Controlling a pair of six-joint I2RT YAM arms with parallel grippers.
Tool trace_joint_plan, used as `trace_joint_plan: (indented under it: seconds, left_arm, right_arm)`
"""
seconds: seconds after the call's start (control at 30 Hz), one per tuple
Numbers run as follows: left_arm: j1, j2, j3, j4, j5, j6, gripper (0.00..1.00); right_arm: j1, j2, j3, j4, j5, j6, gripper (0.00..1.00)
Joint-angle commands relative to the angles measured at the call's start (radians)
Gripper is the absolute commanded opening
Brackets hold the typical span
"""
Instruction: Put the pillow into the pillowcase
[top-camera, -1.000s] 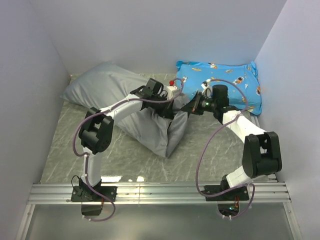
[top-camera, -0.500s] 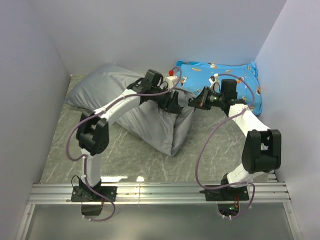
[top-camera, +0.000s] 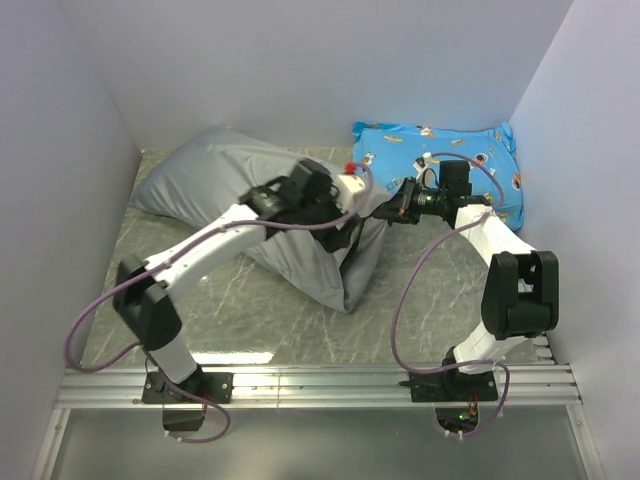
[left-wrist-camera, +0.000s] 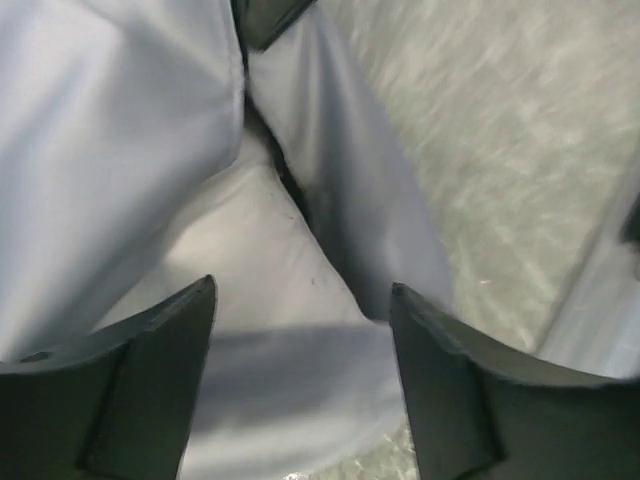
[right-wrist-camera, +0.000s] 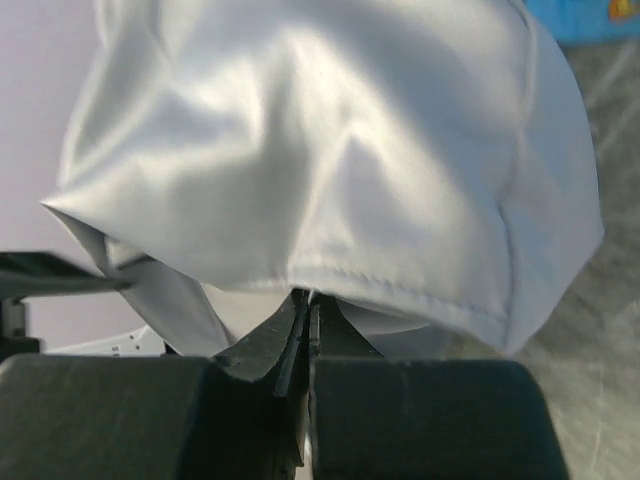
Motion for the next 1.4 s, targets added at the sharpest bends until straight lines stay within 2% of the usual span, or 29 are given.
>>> trace_joint_plan:
  seconds: [0.0,0.13,0.17,0.23,0.27,0.3,0.37,0.4,0.43,0.5,0.53,0.57,0.6,0.63,0.67,0.77,0.93,1.07,1.13,1.17,1.2,1.27,1.3,1.33,1.37]
  left_arm:
    - [-0.080,0.098,0.000,-0.039,-0.208,0.033,0.77]
    - [-0.102,0.184,-0.058,0.022,-0.409,-0.005,0.78]
    - [-0.105,0.201,-0.084,0.030,-0.441,0.001,0.76]
    - [-0.104,0.236,-0.117,0.060,-0.474,-0.008,0.64]
    - [-0.099,0.247,-0.121,0.073,-0.468,-0.014,0.56]
    - [-0.093,0.258,-0.119,0.082,-0.414,-0.026,0.28]
    - [-0.055,0.285,-0.093,0.093,-0.321,-0.091,0.05]
    - [-0.036,0.293,-0.079,0.111,-0.187,-0.149,0.00]
    - [-0.012,0.293,-0.070,0.131,-0.129,-0.183,0.00]
    - [0.044,0.299,-0.055,0.163,-0.010,-0.226,0.00]
    - [0.053,0.320,-0.024,0.169,0.038,-0.250,0.00]
    - [0.053,0.333,-0.009,0.166,0.058,-0.258,0.00]
    - [0.054,0.344,0.006,0.163,0.093,-0.260,0.00]
    - [0.054,0.360,0.023,0.169,0.092,-0.270,0.00]
    - [0.054,0.365,0.027,0.180,0.114,-0.282,0.00]
    - [0.056,0.399,0.065,0.174,0.121,-0.298,0.00]
    - [0.058,0.416,0.083,0.191,0.124,-0.330,0.00]
    - [0.064,0.416,0.088,0.211,0.124,-0.347,0.00]
    - [0.065,0.419,0.091,0.215,0.124,-0.355,0.00]
    - [0.067,0.423,0.094,0.215,0.123,-0.356,0.00]
    - [0.068,0.426,0.099,0.212,0.120,-0.358,0.00]
    - [0.067,0.431,0.094,0.219,0.121,-0.359,0.00]
    - [0.067,0.436,0.085,0.222,0.121,-0.364,0.00]
    - [0.067,0.439,0.080,0.223,0.120,-0.365,0.00]
    - [0.067,0.442,0.076,0.223,0.120,-0.365,0.00]
  right_arm:
    - [0.001,-0.071,-0.032,-0.095,0.000,-0.079,0.00]
    - [0.000,-0.071,-0.032,-0.162,0.020,-0.122,0.00]
    - [0.001,-0.071,-0.029,-0.179,0.035,-0.135,0.00]
    - [0.000,-0.065,-0.016,-0.193,0.041,-0.143,0.00]
    - [0.000,-0.060,-0.012,-0.196,0.038,-0.133,0.00]
    - [0.000,-0.054,-0.004,-0.195,0.032,-0.128,0.00]
    - [0.000,-0.041,0.005,-0.214,0.028,-0.122,0.00]
    - [0.000,-0.041,0.010,-0.228,0.041,-0.131,0.00]
    - [-0.002,-0.043,0.011,-0.247,0.061,-0.154,0.00]
    - [-0.002,-0.043,0.008,-0.332,0.106,-0.190,0.16]
    - [-0.002,-0.048,0.001,-0.360,0.126,-0.207,0.37]
    - [0.000,-0.055,-0.013,-0.389,0.141,-0.211,0.51]
    - [0.001,-0.080,-0.041,-0.396,0.168,-0.217,0.73]
    - [0.004,-0.090,-0.053,-0.400,0.184,-0.218,0.81]
    - [0.006,-0.097,-0.061,-0.408,0.204,-0.221,0.83]
    - [0.049,-0.088,-0.082,-0.419,0.282,-0.240,0.85]
    - [0.170,-0.019,-0.092,-0.386,0.376,-0.234,0.84]
    - [0.187,0.086,-0.046,-0.406,0.466,-0.244,0.81]
    - [0.187,0.135,-0.036,-0.406,0.483,-0.249,0.74]
    - [0.188,0.149,-0.033,-0.406,0.474,-0.250,0.70]
    - [0.188,0.169,-0.020,-0.409,0.465,-0.249,0.52]
    - [0.190,0.173,-0.012,-0.402,0.445,-0.260,0.27]
    - [0.188,0.166,-0.003,-0.405,0.428,-0.264,0.05]
    - [0.187,0.160,0.005,-0.415,0.410,-0.283,0.00]
    - [0.182,0.150,0.011,-0.420,0.379,-0.293,0.00]
